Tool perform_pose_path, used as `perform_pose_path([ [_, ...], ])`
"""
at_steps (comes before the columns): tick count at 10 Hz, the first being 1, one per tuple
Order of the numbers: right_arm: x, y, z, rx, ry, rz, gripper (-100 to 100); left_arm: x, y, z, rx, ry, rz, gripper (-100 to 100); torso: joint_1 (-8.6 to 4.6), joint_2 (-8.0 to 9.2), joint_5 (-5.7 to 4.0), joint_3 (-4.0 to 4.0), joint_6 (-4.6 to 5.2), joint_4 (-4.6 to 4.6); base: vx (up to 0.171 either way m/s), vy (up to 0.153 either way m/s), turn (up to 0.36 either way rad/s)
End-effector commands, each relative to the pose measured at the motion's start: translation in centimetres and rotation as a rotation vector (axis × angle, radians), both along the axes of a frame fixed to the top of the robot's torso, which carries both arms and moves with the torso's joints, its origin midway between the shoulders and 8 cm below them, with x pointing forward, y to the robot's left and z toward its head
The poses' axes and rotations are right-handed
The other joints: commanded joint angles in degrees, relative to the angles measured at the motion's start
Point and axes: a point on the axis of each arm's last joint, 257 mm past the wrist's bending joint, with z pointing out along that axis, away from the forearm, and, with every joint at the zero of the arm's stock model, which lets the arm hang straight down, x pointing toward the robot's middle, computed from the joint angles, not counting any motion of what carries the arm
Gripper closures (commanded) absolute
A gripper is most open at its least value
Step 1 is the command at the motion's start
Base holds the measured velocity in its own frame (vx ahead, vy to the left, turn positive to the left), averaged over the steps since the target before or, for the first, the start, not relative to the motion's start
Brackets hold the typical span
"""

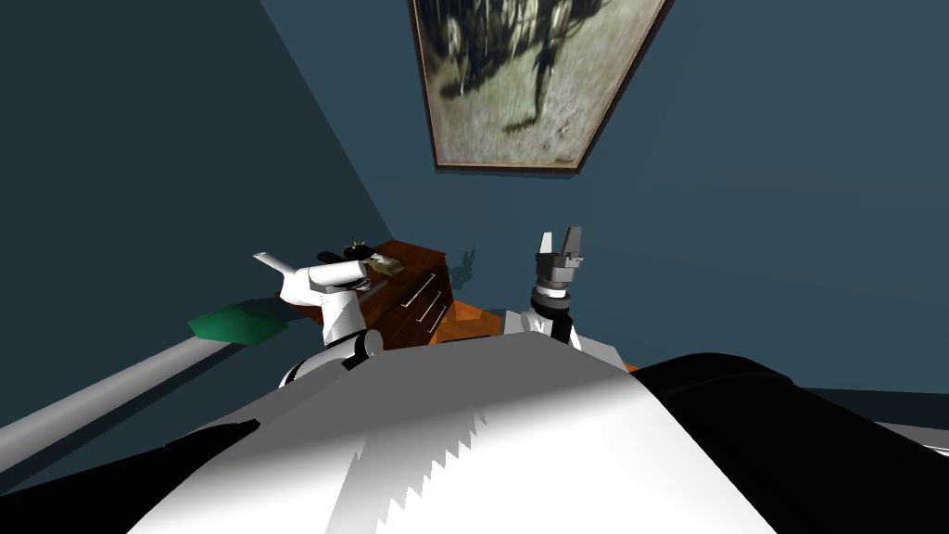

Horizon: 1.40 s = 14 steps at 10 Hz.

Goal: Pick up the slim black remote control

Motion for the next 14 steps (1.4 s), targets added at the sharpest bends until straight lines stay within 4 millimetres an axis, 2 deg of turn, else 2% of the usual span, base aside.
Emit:
perform_pose_path([
  [1, 0.0, 0.0, 0.0, 0.000, 0.000, 0.000, 0, -0.4, -0.2, -0.5, -0.022, 0.028, 0.010, -100, 0.00, 0.00, 0.00, 0.00, 0.00, 0.00, 0.036, 0.002, -0.002],
  [4, 0.0, 0.0, 0.0, 0.000, 0.000, 0.000, 0, -2.0, 0.1, -2.3, -0.125, 0.101, 0.071, -100, 0.03, 0.00, 0.01, 0.00, 0.00, 0.00, 0.075, 0.020, 0.022],
  [14, 0.0, 0.0, 0.0, 0.000, 0.000, 0.000, 0, -7.0, -2.1, -5.7, -0.369, 0.311, 0.170, -100, 0.10, -0.03, 0.02, -0.02, -0.01, -0.01, 0.071, 0.023, 0.014],
])
